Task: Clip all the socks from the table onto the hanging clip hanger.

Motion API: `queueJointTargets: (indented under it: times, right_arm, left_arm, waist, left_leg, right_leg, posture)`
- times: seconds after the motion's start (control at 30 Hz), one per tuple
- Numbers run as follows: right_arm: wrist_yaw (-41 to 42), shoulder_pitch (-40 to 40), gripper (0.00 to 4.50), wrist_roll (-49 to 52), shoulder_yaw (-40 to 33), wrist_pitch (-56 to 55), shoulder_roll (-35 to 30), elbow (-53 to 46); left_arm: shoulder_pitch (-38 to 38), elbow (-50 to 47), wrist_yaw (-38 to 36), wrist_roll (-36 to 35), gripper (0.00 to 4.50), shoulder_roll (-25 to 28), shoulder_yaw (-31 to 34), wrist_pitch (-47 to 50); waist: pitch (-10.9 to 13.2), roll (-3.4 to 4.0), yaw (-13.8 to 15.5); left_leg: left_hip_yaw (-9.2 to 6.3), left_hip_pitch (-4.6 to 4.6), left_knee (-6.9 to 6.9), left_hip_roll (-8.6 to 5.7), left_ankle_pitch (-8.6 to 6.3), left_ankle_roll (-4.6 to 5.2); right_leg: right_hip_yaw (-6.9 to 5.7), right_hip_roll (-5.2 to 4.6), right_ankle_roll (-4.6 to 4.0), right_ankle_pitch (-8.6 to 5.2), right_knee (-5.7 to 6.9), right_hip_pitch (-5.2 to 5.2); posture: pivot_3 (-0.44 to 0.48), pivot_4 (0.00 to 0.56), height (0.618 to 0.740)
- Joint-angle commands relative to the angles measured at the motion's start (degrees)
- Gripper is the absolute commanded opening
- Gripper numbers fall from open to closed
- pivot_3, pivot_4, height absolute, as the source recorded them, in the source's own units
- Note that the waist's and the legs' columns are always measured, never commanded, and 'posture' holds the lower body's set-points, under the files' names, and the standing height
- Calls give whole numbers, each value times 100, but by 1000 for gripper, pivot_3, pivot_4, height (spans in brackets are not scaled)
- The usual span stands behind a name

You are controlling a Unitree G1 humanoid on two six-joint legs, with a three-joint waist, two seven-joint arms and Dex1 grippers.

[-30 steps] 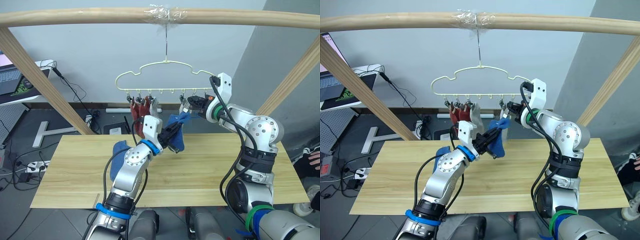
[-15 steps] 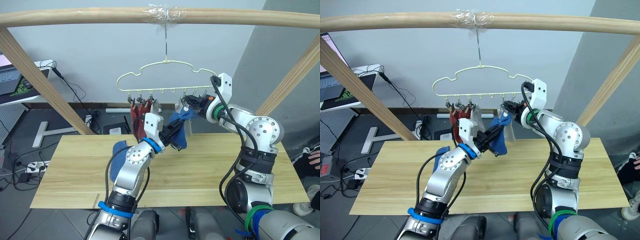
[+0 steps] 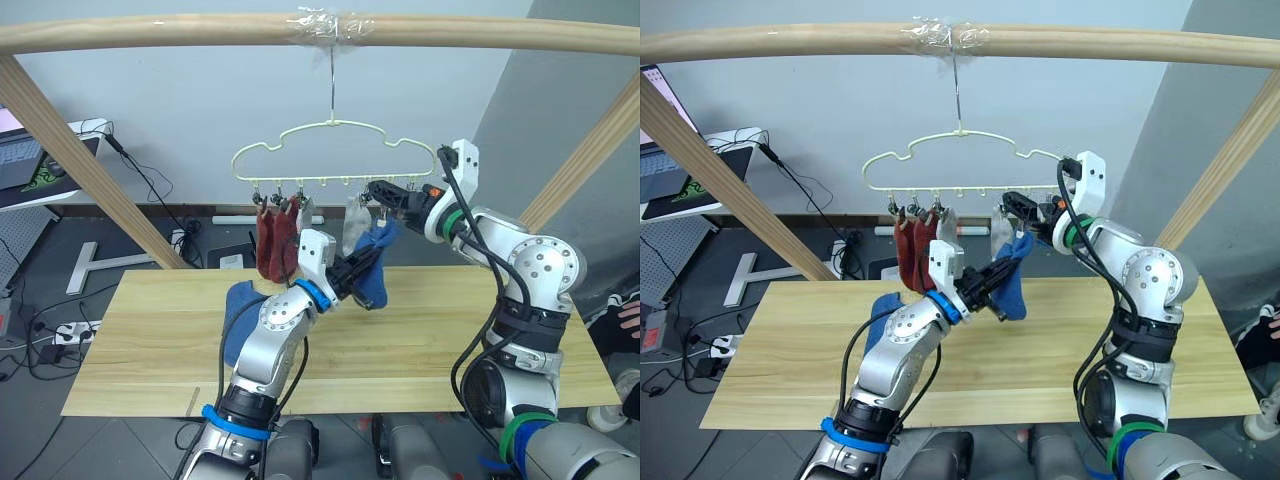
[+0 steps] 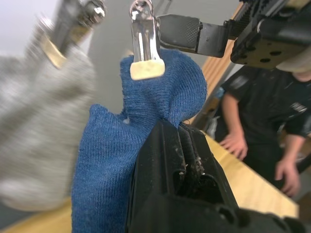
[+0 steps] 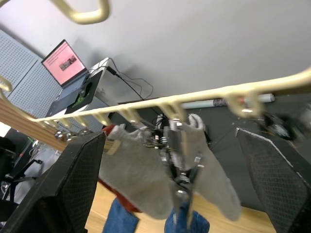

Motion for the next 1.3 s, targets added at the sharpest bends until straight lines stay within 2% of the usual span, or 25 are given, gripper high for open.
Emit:
queueJointTargets:
  times: [0.03,0.07,0.17,0.57,0.73,0.93,1.07,1.23,1.3]
  right_arm:
    - [222,113,4459,172,40,-298,-105,-377]
    - [257,170,4459,135,97,-372,-134,-411]
    - [320,306,4500,79,202,-560,-186,-492]
    - [371,617,4500,176,223,-932,-320,-700]
    - [629,1169,4500,-106,661,-1414,-524,-1210]
    - [577,1931,4500,-1341,1576,-2678,-941,-1301]
    - [464,2173,3258,-1918,1895,-3291,-909,-1196]
    - [128,2230,3258,-2489,2037,-3803,-642,-945]
    - [73,2226,2745,-2597,2058,-3901,-570,-834]
  left_arm:
    - [-48,-320,-150,-430,0,-94,-11,486]
    - [-58,-320,-149,-471,0,-92,8,549]
    - [-101,-303,-84,-602,710,-139,108,692]
    - [-82,-334,-135,-804,4390,-8,197,1000]
    - [73,-656,-135,-735,4470,368,352,975]
    - [306,-1222,-329,-978,4470,1055,706,1129]
    - [399,-1399,-412,-1093,4500,1356,918,1181]
    - [355,-1599,-455,-1218,4500,1622,1110,1238]
    - [365,-1599,-452,-1208,4500,1648,1071,1211]
  waist:
    - [7,-2,-1]
    - [13,-1,-2]
    - [24,1,-7]
    - [68,-3,-4]
    - [70,-3,-2]
    - [84,-7,-3]
    - [86,-6,-1]
    - [89,-9,11]
    - [89,-9,18]
  left_leg:
    - [-1,0,0,0,0,0]
    - [-2,0,0,2,0,0]
    - [-1,1,0,2,0,0]
    - [1,0,1,2,0,0]
    - [0,-2,-1,2,0,0]
    - [1,-1,-1,3,1,-2]
    - [3,-4,-3,7,1,-3]
    - [4,-7,-3,9,2,-6]
    - [5,-8,-6,7,4,-10]
  right_leg:
    - [0,0,15,-9,0,0]
    - [-1,2,16,-9,0,0]
    - [0,2,16,-9,1,0]
    - [3,2,15,-9,-1,-1]
    - [4,2,16,-10,-4,-1]
    - [5,2,20,-12,-7,-2]
    - [3,2,21,-12,-35,2]
    - [4,2,21,-11,-46,2]
    - [5,1,20,-11,-50,3]
  posture:
    - [-13,244,740]
    - [-22,244,740]
    - [-22,244,740]
    - [-19,245,740]
    - [-12,246,740]
    - [-12,246,740]
    - [-12,246,740]
    - [18,244,740]
    - [18,244,740]
